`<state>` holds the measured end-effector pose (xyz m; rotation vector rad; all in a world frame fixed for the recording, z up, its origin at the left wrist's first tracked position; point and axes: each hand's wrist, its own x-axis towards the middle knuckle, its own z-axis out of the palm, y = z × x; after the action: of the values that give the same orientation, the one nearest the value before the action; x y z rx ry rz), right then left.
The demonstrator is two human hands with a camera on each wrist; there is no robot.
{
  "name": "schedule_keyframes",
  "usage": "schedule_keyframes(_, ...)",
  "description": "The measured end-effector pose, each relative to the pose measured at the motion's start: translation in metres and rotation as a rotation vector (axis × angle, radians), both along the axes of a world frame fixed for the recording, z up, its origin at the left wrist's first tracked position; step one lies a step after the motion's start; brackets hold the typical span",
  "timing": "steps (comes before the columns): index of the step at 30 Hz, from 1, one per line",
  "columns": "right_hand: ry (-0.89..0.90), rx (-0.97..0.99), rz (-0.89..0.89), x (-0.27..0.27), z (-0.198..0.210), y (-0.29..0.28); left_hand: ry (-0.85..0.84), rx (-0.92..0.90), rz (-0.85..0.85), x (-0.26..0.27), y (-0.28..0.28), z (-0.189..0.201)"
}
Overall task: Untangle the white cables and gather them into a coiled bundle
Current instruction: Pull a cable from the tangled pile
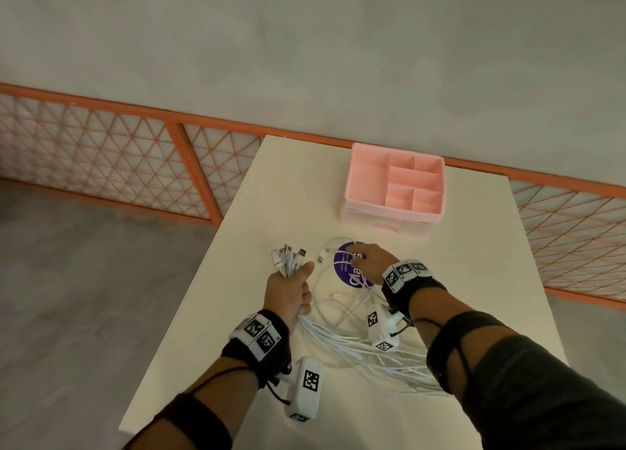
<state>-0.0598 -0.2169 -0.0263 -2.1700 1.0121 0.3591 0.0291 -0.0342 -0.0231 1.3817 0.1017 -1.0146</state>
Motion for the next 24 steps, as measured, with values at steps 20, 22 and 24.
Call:
schedule_keyframes(20,-0.744,0.136,-0.253,-0.024,0.070,0.073,0.483,-0.378,0.104,0.009,-0.026,0.030)
schedule_keyframes(22,-0.757,0.159,-0.252,-0.034,0.067,0.082,0.498,-0.407,0.118,0.007,-0.029,0.029)
schedule_keyframes(24,-0.746,0.167,-0.234,-0.043,0.062,0.088,0.495,-0.416,0.108,0.006,-0.030,0.027)
